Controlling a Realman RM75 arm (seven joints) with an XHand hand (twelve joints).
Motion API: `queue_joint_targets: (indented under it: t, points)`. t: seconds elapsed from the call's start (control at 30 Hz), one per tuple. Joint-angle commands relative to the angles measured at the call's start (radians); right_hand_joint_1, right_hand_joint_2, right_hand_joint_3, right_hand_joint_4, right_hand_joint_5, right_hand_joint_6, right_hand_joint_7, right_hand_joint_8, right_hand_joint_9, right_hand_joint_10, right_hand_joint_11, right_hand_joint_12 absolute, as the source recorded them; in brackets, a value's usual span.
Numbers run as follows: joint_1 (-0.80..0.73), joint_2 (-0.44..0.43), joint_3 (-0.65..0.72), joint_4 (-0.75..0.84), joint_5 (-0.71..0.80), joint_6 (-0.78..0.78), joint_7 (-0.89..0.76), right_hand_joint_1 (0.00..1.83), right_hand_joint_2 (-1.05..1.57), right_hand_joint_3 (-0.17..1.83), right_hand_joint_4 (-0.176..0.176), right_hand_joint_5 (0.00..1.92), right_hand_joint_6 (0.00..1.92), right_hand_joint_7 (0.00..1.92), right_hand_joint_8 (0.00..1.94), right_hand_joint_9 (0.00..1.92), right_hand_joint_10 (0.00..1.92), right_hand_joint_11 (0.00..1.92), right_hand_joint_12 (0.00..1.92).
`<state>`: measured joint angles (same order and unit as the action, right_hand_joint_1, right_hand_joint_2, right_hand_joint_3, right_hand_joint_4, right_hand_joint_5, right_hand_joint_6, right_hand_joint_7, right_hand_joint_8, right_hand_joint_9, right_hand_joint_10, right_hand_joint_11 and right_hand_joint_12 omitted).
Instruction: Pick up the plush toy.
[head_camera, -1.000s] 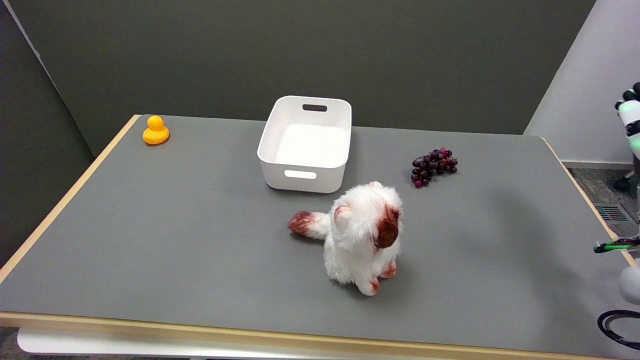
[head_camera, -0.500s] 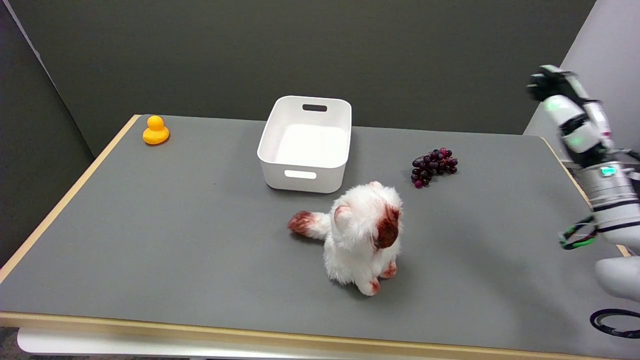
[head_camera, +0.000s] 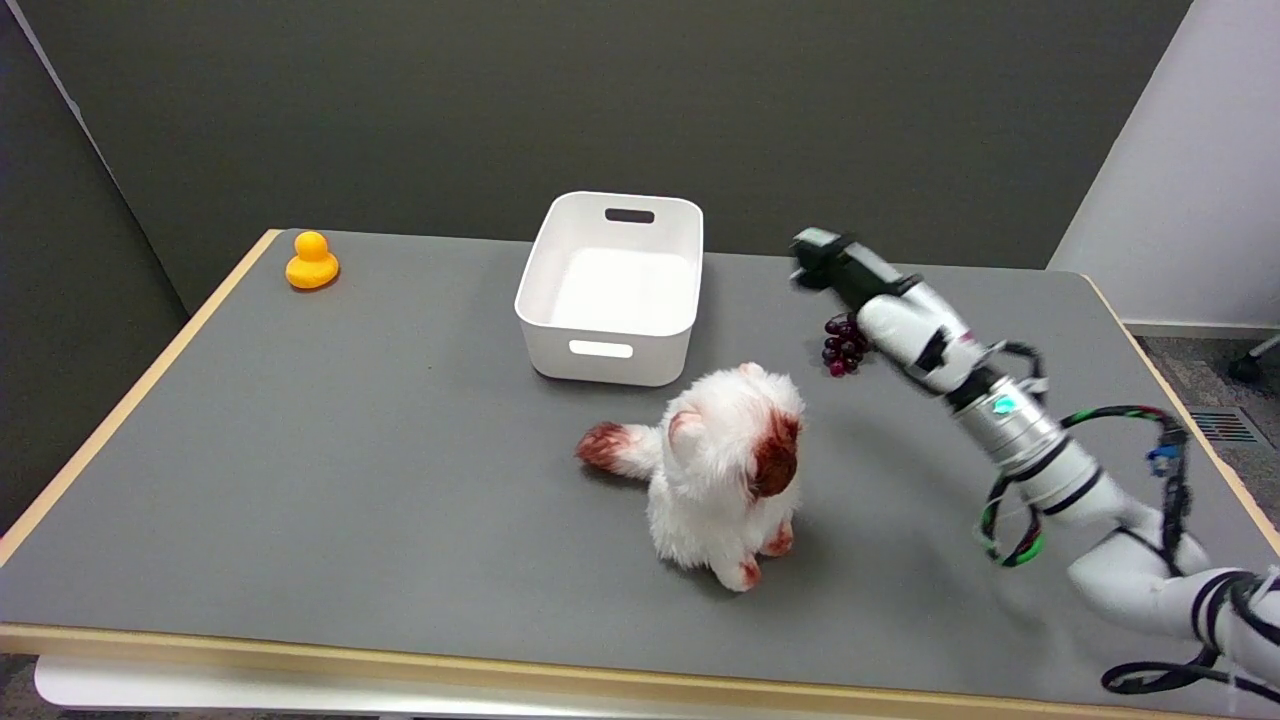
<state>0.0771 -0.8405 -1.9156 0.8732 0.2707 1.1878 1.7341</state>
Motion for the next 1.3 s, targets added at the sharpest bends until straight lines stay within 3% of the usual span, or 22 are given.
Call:
queue_joint_targets:
  t: [0.03, 0.4, 0.5, 0.57, 0.63, 0.77, 0.9, 1.07, 1.2, 1.23, 1.27, 1.3]
  points:
    - [-0.028, -0.091, -0.129, 0.145, -0.248, -0.057, -0.003, 0.2, 0.54, 0.89, -0.086, 0.07, 0.35, 0.07, 0.31, 0.0, 0.5, 0.0, 0.78]
    - [-0.028, -0.108, -0.132, 0.093, -0.247, -0.028, -0.021, 0.2, 0.54, 0.89, -0.081, 0.07, 0.35, 0.07, 0.32, 0.0, 0.49, 0.0, 0.77]
    - [-0.032, -0.127, -0.139, 0.056, -0.225, -0.013, -0.017, 0.25, 0.62, 0.73, -0.079, 0.09, 0.3, 0.1, 0.28, 0.0, 0.53, 0.0, 0.79]
    - [-0.035, -0.137, -0.139, 0.036, -0.213, -0.009, -0.019, 0.28, 0.63, 0.73, -0.078, 0.1, 0.3, 0.1, 0.28, 0.0, 0.57, 0.0, 0.81]
    - [-0.035, -0.14, -0.139, 0.019, -0.212, -0.006, -0.019, 0.45, 0.6, 0.93, -0.084, 0.08, 0.38, 0.12, 0.4, 0.06, 0.73, 0.0, 1.03]
    - [-0.031, -0.141, -0.127, -0.013, -0.226, -0.005, -0.021, 0.56, 0.65, 0.95, -0.091, 0.11, 0.38, 0.19, 0.4, 0.16, 0.8, 0.08, 1.28]
    - [-0.029, -0.141, -0.113, -0.033, -0.226, -0.006, -0.021, 0.66, 0.65, 0.96, -0.083, 0.13, 0.39, 0.23, 0.42, 0.21, 0.83, 0.15, 1.37]
    - [-0.028, -0.141, -0.093, -0.037, -0.227, -0.034, -0.021, 0.95, 0.68, 0.95, -0.071, 0.22, 0.43, 0.39, 0.49, 0.36, 1.02, 0.42, 1.65]
    - [-0.028, -0.147, -0.078, -0.036, -0.206, -0.08, -0.024, 1.15, 0.8, 0.93, -0.066, 0.3, 0.79, 0.49, 0.89, 0.55, 1.2, 0.66, 1.74]
    - [-0.028, -0.152, -0.072, -0.037, -0.19, -0.09, -0.034, 1.19, 0.91, 0.75, -0.074, 0.33, 1.0, 0.52, 1.06, 0.59, 1.29, 0.71, 1.76]
    - [-0.028, -0.158, -0.068, -0.038, -0.17, -0.094, -0.054, 1.26, 1.18, 0.25, -0.103, 0.41, 1.43, 0.59, 1.39, 0.66, 1.51, 0.81, 1.79]
    - [-0.028, -0.163, -0.065, -0.038, -0.142, -0.095, -0.086, 1.3, 1.29, 0.04, -0.114, 0.45, 1.63, 0.63, 1.54, 0.69, 1.61, 0.85, 1.81]
